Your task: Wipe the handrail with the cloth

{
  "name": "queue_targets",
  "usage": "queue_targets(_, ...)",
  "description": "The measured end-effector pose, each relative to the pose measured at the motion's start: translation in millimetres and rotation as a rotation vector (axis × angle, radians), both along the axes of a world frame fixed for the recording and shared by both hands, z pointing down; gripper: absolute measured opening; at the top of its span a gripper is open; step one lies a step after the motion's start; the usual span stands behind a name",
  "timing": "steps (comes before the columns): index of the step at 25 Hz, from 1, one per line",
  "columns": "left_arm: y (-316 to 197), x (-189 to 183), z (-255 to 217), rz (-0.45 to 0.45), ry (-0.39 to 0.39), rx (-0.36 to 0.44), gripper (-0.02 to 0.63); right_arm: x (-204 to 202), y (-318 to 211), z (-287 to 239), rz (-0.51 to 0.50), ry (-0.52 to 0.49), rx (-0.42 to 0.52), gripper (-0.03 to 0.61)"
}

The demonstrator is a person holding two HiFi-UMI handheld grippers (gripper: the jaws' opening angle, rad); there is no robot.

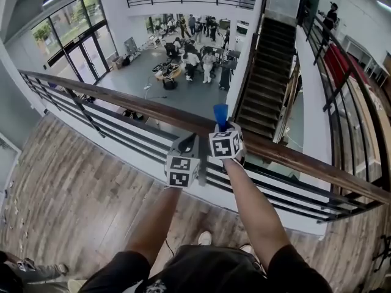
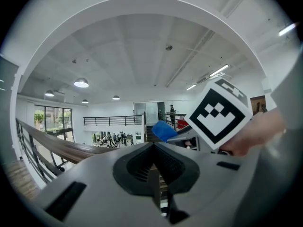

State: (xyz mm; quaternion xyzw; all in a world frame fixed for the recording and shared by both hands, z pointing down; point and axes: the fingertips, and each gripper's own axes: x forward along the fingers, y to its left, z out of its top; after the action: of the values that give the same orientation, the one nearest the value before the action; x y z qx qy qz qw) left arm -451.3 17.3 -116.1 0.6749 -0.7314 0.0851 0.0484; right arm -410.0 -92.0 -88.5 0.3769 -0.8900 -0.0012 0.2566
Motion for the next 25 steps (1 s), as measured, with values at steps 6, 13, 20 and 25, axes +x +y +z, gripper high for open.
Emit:
queue_targets(6, -4, 11, 4, 0.006, 0.005, -0.006, 0.003, 24, -3, 4, 0.019, 0.029, -0.006, 0.103)
queue_targets(13, -10, 47, 17, 0.046, 0.025, -0.023, 0.005, 73, -8, 5, 0.065, 0.037, -0.032, 0.103)
queue_targets(20, -21, 89, 16, 0.096, -0.010, -0.025, 0.005, 130, -15, 9, 0.121, 0.052, -0.021, 0.103)
queue_targets(25, -28, 123, 12, 0.131, -0.007, -0.027, 0.003, 172, -15, 8, 0.151, 0.055, -0.025, 0.103)
